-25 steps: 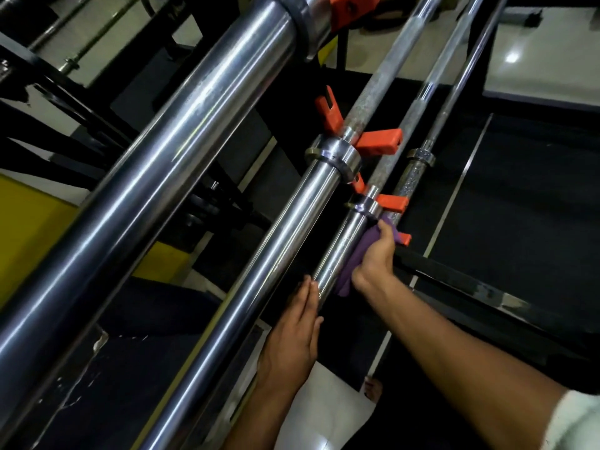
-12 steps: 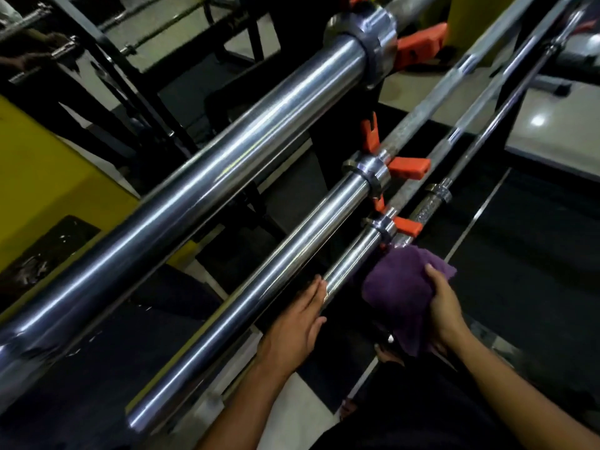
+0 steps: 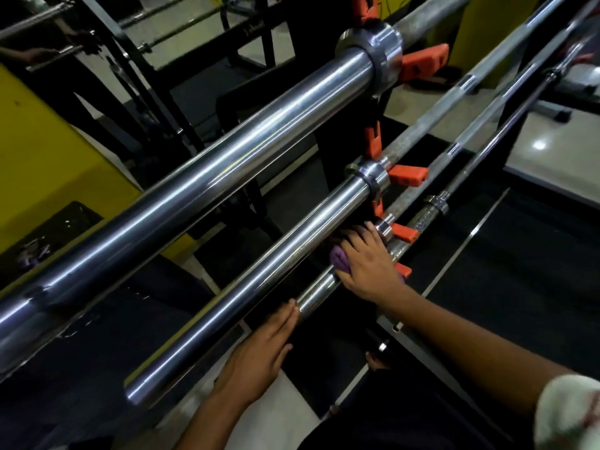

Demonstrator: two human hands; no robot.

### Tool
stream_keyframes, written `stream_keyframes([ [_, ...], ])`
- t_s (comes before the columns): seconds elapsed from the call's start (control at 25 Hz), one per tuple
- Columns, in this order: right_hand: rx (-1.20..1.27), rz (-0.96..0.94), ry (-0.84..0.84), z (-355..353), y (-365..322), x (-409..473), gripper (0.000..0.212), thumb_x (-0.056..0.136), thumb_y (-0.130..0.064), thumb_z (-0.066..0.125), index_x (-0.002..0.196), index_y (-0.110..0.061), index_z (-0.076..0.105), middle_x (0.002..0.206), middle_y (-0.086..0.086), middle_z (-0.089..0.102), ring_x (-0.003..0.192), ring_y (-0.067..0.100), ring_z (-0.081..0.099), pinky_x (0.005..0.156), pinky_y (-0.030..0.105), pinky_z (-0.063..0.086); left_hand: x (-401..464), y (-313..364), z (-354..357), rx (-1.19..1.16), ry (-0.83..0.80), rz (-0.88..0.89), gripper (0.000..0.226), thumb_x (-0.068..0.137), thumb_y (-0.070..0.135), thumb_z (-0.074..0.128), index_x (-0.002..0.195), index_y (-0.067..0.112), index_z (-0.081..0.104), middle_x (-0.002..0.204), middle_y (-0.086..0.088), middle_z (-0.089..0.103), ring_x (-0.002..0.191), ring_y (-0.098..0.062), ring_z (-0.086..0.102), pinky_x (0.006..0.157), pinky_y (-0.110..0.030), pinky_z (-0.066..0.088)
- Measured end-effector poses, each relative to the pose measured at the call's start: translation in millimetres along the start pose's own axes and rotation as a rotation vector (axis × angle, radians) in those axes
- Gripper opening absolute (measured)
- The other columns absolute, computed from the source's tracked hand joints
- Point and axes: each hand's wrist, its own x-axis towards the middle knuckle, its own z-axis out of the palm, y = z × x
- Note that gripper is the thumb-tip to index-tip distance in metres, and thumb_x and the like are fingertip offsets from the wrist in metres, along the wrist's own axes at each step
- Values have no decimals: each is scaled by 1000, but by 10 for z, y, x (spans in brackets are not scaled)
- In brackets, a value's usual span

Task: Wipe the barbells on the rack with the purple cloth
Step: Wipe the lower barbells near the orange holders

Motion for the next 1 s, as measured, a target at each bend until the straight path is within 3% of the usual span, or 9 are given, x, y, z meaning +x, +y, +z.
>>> stream_keyframes([
  [0.12, -11, -55, 5, -174, 135, 262, 30, 78, -43, 61, 85, -15, 65, 87, 10, 67, 85, 34, 63, 90, 42, 47, -76, -66, 59, 38, 59, 33, 71, 101, 16, 58, 160, 24, 18, 167, 12, 11, 151, -5, 17, 117, -28, 32],
  [0.28, -123, 64, -144, -335, -287, 424, 42, 79, -50, 65, 88, -11, 75, 87, 12, 73, 85, 32, 69, 74, 33, 47, -67, -111, 122, 68, 118, 78, 63, 101, 17, 55, 157, 15, 27, 166, 3, 19, 151, -10, 22, 118, -30, 33],
  [0.36, -88, -63, -168, -239, -542, 178, 43, 86, -49, 56, 88, -10, 75, 88, 12, 71, 89, 31, 66, 81, 35, 45, -89, -138, 141, 69, 139, 95, 56, 104, 23, 45, 157, 15, 28, 165, 1, 21, 151, -11, 23, 118, -30, 31],
  [0.48, 121, -216, -54, 1, -388, -309, 52, 88, -39, 52, 129, -9, 62, 131, 10, 60, 128, 31, 50, 117, 51, 28, -86, -171, 161, 88, 132, 99, 57, 104, 28, 37, 158, 17, 24, 166, 2, 18, 151, -9, 21, 119, -26, 28],
  [0.56, 92, -190, 10, 37, -88, -348, 55, 88, -34, 50, 136, -8, 56, 138, 11, 56, 136, 32, 45, 123, 53, 16, -84, -168, 184, 89, 134, 83, 57, 104, 27, 37, 159, 17, 21, 167, 3, 17, 151, -8, 18, 121, -24, 24],
  [0.72, -52, 148, 8, -115, -45, 261, 29, 82, -37, 57, 87, -13, 72, 88, 9, 70, 99, 32, 62, 109, 52, 33, -99, -142, 165, 110, 115, 47, 59, 105, 30, 37, 159, 19, 19, 167, 5, 15, 152, -6, 14, 121, -18, 14],
  [0.84, -78, 78, -94, -123, -482, 324, 36, 81, -39, 50, 65, -14, 70, 67, 8, 68, 77, 30, 65, 97, 54, 41, -101, -158, 166, 119, 98, 35, 60, 105, 32, 35, 160, 22, 14, 167, 7, 13, 152, -5, 14, 120, -18, 13],
  [0.92, -51, -98, -152, -42, -638, 12, 37, 86, -42, 48, 81, -15, 71, 85, 9, 70, 90, 30, 63, 103, 54, 38, -117, -157, 199, 122, 100, 26, 60, 105, 34, 32, 160, 25, 11, 167, 9, 10, 151, -5, 14, 120, -17, 14],
  [1.0, 26, -224, -94, -13, -467, -249, 45, 85, -41, 52, 118, -14, 66, 120, 7, 63, 120, 29, 53, 114, 58, 27, -129, -173, 209, 105, 128, 20, 60, 104, 34, 30, 160, 25, 12, 167, 10, 11, 151, -3, 14, 120, -17, 17],
])
